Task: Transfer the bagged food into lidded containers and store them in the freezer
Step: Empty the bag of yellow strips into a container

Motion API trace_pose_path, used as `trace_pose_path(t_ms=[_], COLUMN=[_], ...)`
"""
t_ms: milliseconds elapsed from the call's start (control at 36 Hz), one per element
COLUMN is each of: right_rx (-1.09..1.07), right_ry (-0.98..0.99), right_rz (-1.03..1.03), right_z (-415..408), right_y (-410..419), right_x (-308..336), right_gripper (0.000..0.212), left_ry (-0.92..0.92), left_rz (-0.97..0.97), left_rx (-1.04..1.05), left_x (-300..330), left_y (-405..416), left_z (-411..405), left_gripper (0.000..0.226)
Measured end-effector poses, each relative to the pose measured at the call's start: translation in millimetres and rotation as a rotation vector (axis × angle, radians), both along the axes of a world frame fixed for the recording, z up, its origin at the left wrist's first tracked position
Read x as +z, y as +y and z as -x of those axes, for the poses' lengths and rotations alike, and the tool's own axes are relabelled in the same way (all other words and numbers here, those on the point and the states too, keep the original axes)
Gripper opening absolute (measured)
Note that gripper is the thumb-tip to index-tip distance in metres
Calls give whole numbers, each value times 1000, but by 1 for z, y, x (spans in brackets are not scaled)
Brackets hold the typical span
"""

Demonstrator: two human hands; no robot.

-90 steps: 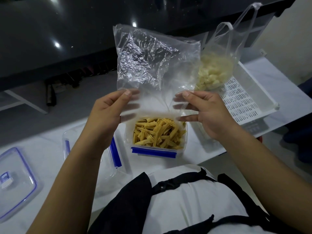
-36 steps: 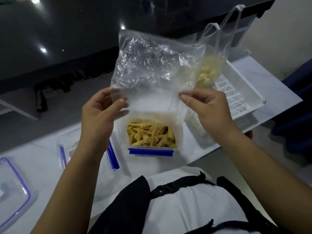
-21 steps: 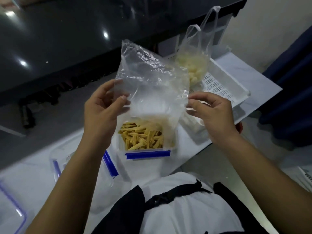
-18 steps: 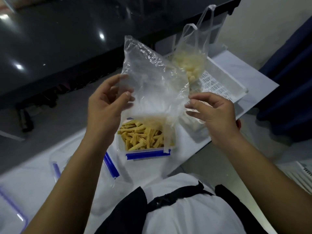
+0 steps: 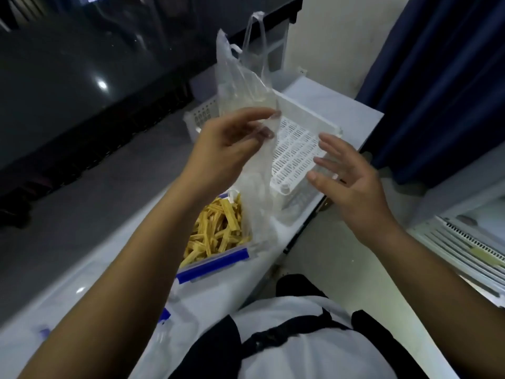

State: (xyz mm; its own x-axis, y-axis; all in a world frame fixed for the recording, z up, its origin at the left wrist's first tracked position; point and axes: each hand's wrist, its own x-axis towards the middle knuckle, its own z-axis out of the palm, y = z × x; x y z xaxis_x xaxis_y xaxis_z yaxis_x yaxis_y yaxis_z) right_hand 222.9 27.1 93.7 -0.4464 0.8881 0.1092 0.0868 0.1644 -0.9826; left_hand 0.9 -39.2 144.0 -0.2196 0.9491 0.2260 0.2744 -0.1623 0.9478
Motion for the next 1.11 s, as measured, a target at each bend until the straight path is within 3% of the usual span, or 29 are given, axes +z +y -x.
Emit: trace_pose_path(t_ms=[139, 444, 611, 694, 750, 861, 917, 1111], right_rx=[132, 272, 484, 600, 626, 601, 621, 672], right_ry=[-146, -275, -488, -734, -926, -1200, -1259, -1242], right_rz=[-142, -506, -612, -555, -573, -682, -698, -758], right_z=[2, -4, 6, 13, 17, 24, 27, 40], right_y=[29, 120, 158, 180, 194, 219, 229, 239], right_x=[10, 21, -9, -29, -42, -60, -66, -75], right_gripper=[77, 61, 53, 84, 92, 68, 58, 55], left_ry=[216, 678, 681, 753, 773, 990, 983, 892], left_rz=[1, 333, 559, 620, 599, 667, 788, 1070], left_rx=[4, -222, -342, -277, -152, 192, 266, 137], left_x=[8, -30, -70, -83, -89, -102, -109, -129], left_y=[42, 101, 121, 129, 131, 126, 126, 136], left_z=[-8, -42, -57, -61, -60, -59, -59, -57], left_gripper=[39, 35, 33, 30, 29, 42, 51, 55])
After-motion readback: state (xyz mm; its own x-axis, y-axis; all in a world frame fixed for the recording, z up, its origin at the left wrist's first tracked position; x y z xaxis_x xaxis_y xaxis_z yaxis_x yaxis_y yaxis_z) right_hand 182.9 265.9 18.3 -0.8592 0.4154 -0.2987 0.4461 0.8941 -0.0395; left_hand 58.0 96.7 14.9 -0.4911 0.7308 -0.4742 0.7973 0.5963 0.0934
